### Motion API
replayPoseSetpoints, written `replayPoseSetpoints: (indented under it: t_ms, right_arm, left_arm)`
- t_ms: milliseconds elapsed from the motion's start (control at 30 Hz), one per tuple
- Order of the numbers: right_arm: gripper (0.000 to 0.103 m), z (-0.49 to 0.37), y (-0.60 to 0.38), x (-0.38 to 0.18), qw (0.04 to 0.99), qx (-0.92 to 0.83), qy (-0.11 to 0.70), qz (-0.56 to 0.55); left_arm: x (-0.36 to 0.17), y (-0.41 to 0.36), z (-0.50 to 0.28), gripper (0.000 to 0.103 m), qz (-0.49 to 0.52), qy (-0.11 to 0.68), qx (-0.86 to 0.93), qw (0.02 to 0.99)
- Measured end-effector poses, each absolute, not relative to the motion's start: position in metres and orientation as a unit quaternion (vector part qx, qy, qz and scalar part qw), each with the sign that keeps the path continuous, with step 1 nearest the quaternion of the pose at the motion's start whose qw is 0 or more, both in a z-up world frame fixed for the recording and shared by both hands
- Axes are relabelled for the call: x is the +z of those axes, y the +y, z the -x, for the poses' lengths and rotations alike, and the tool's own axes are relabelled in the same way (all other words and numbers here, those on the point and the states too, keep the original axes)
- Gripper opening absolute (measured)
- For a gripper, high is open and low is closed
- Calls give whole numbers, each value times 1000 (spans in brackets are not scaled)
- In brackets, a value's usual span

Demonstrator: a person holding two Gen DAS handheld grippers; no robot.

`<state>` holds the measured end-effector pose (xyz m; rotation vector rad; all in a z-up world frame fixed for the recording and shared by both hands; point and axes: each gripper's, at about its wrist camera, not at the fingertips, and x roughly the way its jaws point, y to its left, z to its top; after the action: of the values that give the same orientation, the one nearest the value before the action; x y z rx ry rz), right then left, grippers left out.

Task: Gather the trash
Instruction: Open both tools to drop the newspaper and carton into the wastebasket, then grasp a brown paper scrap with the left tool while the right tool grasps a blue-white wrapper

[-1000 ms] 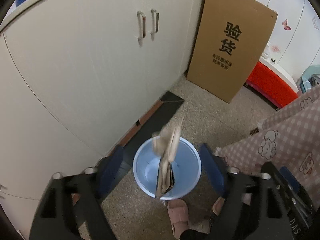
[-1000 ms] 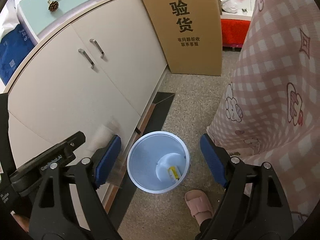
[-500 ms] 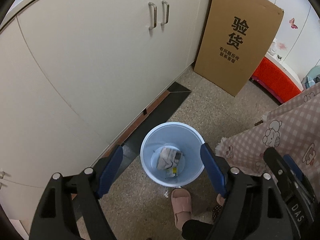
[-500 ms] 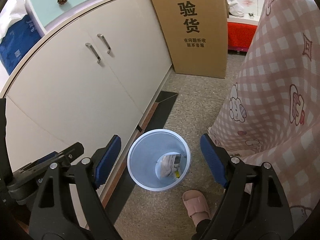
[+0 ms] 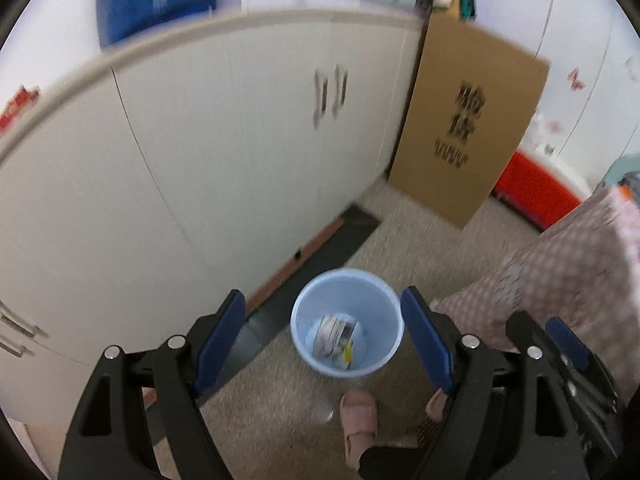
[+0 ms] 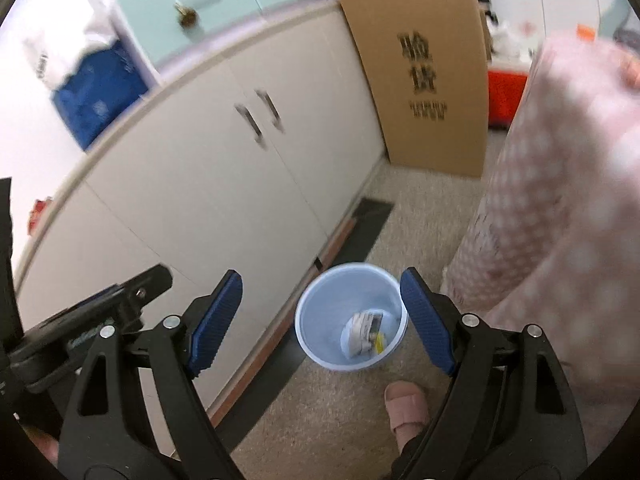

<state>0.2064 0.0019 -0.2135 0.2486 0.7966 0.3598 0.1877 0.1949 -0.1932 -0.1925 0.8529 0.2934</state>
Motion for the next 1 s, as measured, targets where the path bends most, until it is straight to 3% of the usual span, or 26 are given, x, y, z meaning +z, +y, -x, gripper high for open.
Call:
replayPoseSetpoints:
  t_ms: [200, 367, 700, 1000]
  right_arm:
    - [80, -164, -52, -136, 936, 128, 301, -133]
    - [80, -137, -143, -100, 951, 23, 257, -168]
    - [80, -104, -303, -98, 935, -136, 234, -228]
    - [80, -119, -374, -117, 909, -150, 258, -291]
  left_arm:
    - [-129, 150, -171, 82, 82, 348, 78, 931]
    - [-102, 80, -176, 82, 66, 347, -32, 935]
    - [-91, -71, -202, 82, -17, 361, -166, 917]
    - [-97, -145, -229, 82, -47, 365, -227, 902]
